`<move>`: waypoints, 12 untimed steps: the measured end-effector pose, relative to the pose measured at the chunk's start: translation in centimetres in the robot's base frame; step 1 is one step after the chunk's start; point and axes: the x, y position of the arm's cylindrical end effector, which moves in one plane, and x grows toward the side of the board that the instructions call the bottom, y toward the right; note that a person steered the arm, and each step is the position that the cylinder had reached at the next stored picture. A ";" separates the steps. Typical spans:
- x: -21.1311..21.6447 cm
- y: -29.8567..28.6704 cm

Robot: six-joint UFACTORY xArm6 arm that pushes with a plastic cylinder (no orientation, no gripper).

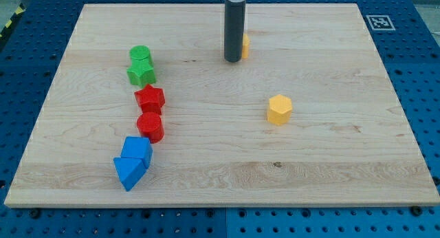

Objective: Push the yellow heart towards the green circle

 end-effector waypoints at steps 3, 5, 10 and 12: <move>-1.0 5.6; -3.1 5.1; -1.9 1.2; -1.3 1.2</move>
